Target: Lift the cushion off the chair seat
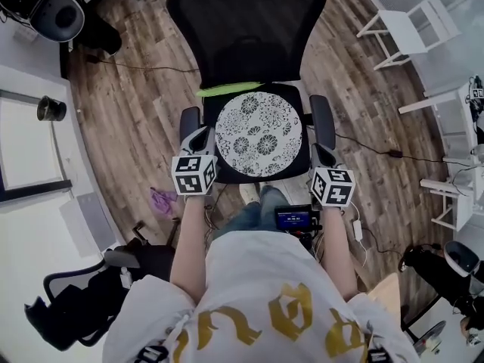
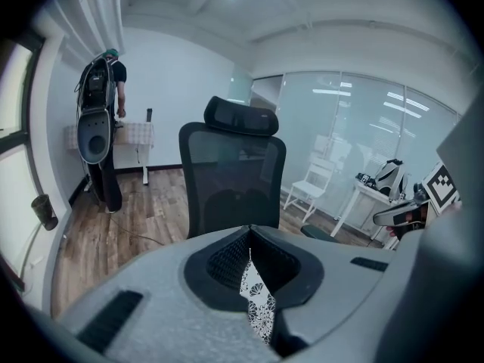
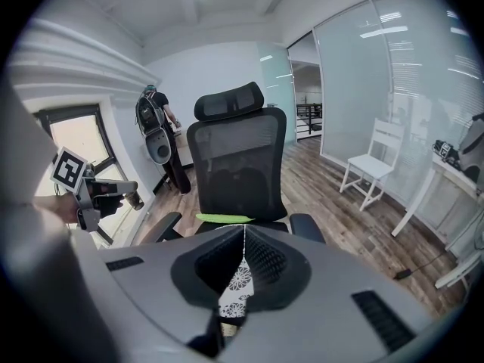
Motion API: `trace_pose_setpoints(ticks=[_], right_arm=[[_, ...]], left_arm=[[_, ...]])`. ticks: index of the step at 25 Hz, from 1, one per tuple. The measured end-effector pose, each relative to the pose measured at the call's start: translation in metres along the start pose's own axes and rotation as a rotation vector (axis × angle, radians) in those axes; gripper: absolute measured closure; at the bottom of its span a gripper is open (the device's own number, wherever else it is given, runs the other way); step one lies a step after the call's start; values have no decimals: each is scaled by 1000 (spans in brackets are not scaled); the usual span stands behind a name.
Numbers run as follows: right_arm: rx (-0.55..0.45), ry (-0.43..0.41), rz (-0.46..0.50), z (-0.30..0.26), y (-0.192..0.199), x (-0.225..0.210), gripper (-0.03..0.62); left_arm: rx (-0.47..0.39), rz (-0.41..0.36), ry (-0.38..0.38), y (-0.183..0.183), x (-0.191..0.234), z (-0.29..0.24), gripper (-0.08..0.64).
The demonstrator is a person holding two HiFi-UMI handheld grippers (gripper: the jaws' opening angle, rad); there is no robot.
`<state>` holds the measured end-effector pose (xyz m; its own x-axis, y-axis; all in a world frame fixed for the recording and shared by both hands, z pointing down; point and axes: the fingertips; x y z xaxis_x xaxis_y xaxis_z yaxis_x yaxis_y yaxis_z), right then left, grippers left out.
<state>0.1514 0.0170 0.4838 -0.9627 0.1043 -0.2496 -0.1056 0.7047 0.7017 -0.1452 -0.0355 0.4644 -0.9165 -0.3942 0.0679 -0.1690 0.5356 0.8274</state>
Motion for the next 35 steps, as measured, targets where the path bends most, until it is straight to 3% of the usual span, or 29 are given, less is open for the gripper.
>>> trace_pose_setpoints(ticks=[8, 15, 23, 35], right_arm=[[-30, 10, -6, -2, -21, -7, 580], [-50, 38, 3, -13, -30, -15, 580], [9, 13, 37, -37, -18, -15, 580], [124, -23, 85, -92, -1, -20, 580]], left_arm=[[-7, -8, -19, -16, 8, -10, 551], [-107, 17, 5, -41, 6, -18, 549], [-6, 19, -51, -2, 5, -39, 549], [137, 52, -27, 58, 0, -76, 549]])
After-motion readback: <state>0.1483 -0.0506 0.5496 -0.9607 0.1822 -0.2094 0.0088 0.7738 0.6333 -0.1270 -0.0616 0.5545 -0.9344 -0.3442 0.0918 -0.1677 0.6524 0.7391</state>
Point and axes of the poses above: the fingertips, and each gripper's own axes: z backward along the fingers, x to its left, y out of its underside, and after that the axes turned 7 degrees about -z, right-handed
